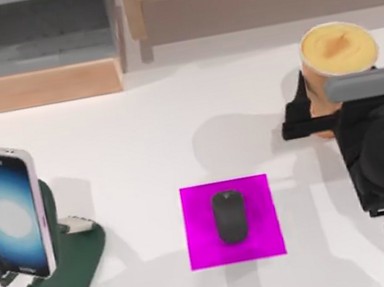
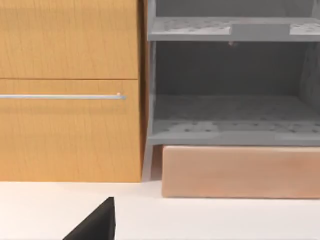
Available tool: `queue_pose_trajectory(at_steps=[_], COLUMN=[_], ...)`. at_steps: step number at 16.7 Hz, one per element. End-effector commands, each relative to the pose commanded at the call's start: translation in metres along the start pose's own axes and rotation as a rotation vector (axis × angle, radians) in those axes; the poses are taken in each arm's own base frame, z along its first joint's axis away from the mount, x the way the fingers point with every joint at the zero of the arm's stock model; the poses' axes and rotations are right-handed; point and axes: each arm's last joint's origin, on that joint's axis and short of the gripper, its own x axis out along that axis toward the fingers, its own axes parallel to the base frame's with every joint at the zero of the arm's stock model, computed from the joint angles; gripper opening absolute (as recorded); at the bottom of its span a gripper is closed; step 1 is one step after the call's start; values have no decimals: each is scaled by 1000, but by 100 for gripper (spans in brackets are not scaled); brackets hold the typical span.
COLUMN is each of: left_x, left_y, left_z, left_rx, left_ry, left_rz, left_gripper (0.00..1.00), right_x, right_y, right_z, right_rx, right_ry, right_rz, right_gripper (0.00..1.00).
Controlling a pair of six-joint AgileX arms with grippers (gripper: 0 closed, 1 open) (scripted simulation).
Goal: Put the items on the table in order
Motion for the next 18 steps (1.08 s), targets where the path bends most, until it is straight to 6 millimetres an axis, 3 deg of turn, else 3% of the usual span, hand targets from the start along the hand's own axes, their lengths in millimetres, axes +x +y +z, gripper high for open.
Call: queue_pose_trajectory(at_steps=[8,18], left_x=[0,0], left_y=[0,0], left_z=[0,0], left_rx=[0,0], left_ry=[0,0], left_rz=[0,0], left_gripper=[100,100], right_x=[3,55], right_y=[1,-1], right_z=[9,91], right_rx=[14,187], right_ry=[-18,-197], right_rz=[0,-11], right_gripper=[0,0])
